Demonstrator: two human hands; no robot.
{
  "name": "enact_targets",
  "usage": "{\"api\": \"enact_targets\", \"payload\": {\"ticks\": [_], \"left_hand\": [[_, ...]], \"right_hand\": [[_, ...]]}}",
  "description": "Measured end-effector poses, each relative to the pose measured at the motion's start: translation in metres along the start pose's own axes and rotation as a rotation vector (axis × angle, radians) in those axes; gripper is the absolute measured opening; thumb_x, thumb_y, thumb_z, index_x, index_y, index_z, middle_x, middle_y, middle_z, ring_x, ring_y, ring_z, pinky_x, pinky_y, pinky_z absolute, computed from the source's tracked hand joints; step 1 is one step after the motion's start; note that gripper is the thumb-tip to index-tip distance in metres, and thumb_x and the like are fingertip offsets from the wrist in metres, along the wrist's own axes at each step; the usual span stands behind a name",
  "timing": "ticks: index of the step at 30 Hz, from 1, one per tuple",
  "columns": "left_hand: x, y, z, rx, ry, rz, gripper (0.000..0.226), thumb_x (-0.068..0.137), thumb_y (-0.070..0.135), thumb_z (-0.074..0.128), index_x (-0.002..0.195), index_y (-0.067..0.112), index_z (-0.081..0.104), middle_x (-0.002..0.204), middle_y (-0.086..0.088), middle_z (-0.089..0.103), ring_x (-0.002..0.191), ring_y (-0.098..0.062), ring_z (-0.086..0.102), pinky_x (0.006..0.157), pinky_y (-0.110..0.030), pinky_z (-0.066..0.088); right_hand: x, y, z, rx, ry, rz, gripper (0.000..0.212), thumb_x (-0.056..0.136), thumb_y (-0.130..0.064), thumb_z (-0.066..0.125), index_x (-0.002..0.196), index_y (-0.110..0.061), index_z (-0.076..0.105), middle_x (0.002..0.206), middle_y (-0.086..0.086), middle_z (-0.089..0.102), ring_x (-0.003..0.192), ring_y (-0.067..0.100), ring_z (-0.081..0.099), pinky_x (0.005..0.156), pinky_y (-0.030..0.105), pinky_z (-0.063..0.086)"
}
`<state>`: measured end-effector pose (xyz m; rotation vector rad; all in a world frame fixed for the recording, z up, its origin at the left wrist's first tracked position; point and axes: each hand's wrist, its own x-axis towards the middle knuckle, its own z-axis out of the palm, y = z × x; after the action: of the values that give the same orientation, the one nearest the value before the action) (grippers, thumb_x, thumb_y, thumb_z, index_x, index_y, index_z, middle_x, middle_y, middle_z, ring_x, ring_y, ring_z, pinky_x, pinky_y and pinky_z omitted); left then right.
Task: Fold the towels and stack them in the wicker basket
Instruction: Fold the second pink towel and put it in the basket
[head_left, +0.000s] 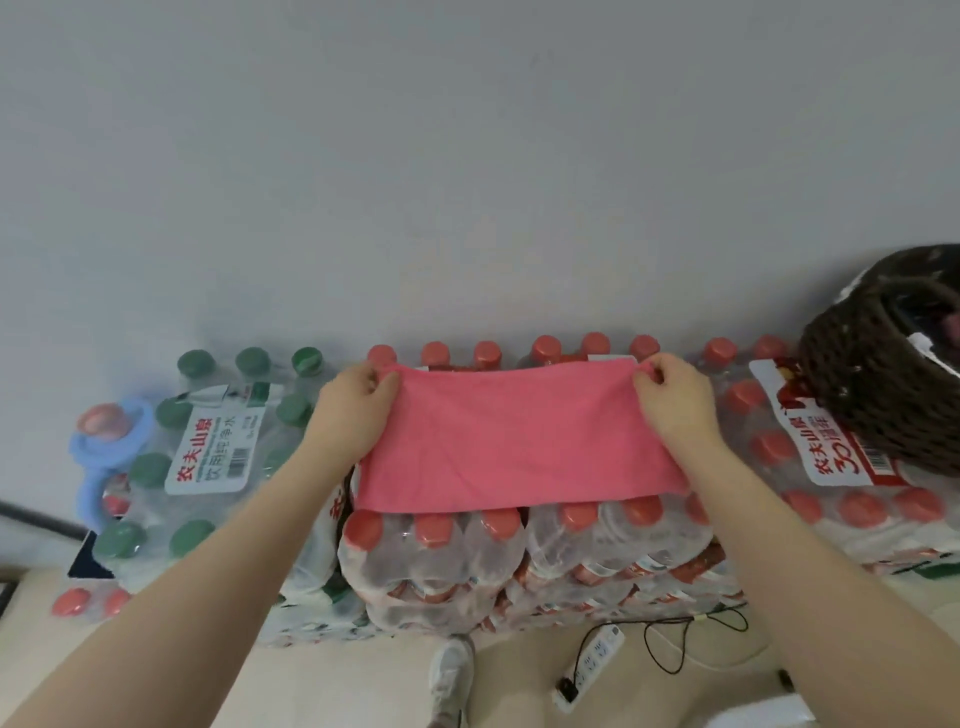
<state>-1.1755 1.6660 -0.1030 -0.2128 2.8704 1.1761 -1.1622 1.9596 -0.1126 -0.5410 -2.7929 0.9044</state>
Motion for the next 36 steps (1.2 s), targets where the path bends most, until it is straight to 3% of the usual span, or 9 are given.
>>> {"api": "enact_targets", "payload": {"ticks": [9,13,19,22,24,26,29,32,36], "left_hand": [[0.015,0.004,0.007,0.155,0.009,0.104,0.029,0.099,0.022,0.031,0.115,0.005,0.048,0.101,-0.028,0.062,0.096,-0.041,0.057,0.073,-0.037,0.038],[0.024,-0.001,0.011,0.197,0.008,0.096,0.029,0.099,0.025,0.029,0.107,0.001,0.044,0.096,-0.030,0.061,0.089,-0.043,0.058,0.067,-0.035,0.034],[0.034,0.007,0.008,0.595,-0.040,0.072,0.028,0.097,0.025,0.035,0.110,0.003,0.047,0.100,-0.021,0.064,0.092,-0.038,0.063,0.064,-0.034,0.039],[0.032,0.005,0.006,0.761,0.160,0.303,0.015,0.078,0.001,0.053,0.092,0.001,0.053,0.083,-0.019,0.063,0.069,-0.037,0.064,0.050,-0.034,0.047],[0.032,0.011,0.019,0.736,0.201,0.529,0.032,0.069,0.000,0.042,0.095,-0.002,0.060,0.101,-0.024,0.064,0.083,-0.040,0.066,0.061,-0.042,0.055],[0.025,0.022,0.039,0.564,0.026,0.703,0.049,0.074,0.010,0.030,0.110,-0.004,0.060,0.124,-0.026,0.057,0.108,-0.039,0.060,0.085,-0.044,0.051],[0.011,0.029,0.058,0.477,-0.291,0.650,0.075,0.077,0.032,0.003,0.142,0.005,0.031,0.152,-0.015,0.026,0.141,-0.026,0.026,0.115,-0.036,0.015],[0.011,0.011,0.054,0.564,-0.317,0.582,0.095,0.070,0.062,-0.014,0.148,0.013,0.010,0.157,-0.005,0.007,0.146,-0.018,0.004,0.116,-0.030,-0.004],[0.008,0.000,0.037,0.629,-0.332,0.570,0.126,0.048,0.084,-0.026,0.148,0.013,-0.001,0.158,-0.006,-0.004,0.146,-0.018,-0.004,0.113,-0.029,-0.009]], "right_hand": [[0.010,-0.006,0.009,-0.246,0.004,-0.034,0.028,0.098,-0.023,0.033,0.115,-0.005,0.047,0.105,0.031,0.060,0.100,0.045,0.055,0.084,0.045,0.041],[0.011,-0.008,0.010,-0.284,-0.004,-0.003,0.029,0.099,-0.024,0.029,0.111,-0.001,0.044,0.104,0.031,0.059,0.099,0.044,0.054,0.082,0.045,0.040],[0.004,-0.023,0.010,-0.461,-0.025,0.067,0.033,0.098,-0.027,0.033,0.119,-0.002,0.041,0.113,0.022,0.058,0.101,0.039,0.057,0.071,0.038,0.040],[-0.006,-0.031,0.015,-0.594,0.133,0.009,0.042,0.091,-0.020,0.049,0.127,0.000,0.041,0.112,0.022,0.058,0.097,0.040,0.057,0.074,0.042,0.045],[-0.014,-0.048,0.031,-0.534,0.184,-0.188,0.044,0.083,-0.015,0.053,0.124,0.001,0.050,0.107,0.021,0.062,0.093,0.039,0.060,0.076,0.044,0.050],[-0.024,-0.069,0.051,-0.400,0.082,-0.441,0.046,0.082,-0.019,0.039,0.122,-0.002,0.055,0.118,0.017,0.062,0.106,0.034,0.060,0.091,0.045,0.048],[-0.036,-0.081,0.071,-0.352,-0.259,-0.529,0.065,0.085,-0.029,0.012,0.143,-0.008,0.031,0.151,0.010,0.032,0.139,0.023,0.030,0.115,0.035,0.017],[-0.035,-0.064,0.067,-0.491,-0.294,-0.490,0.084,0.074,-0.048,-0.007,0.148,-0.017,0.017,0.157,0.003,0.016,0.145,0.017,0.013,0.117,0.033,0.004],[-0.028,-0.044,0.049,-0.538,-0.328,-0.386,0.090,0.068,-0.061,-0.009,0.149,-0.024,0.005,0.158,-0.003,0.001,0.146,0.014,0.000,0.116,0.033,-0.001]]}}
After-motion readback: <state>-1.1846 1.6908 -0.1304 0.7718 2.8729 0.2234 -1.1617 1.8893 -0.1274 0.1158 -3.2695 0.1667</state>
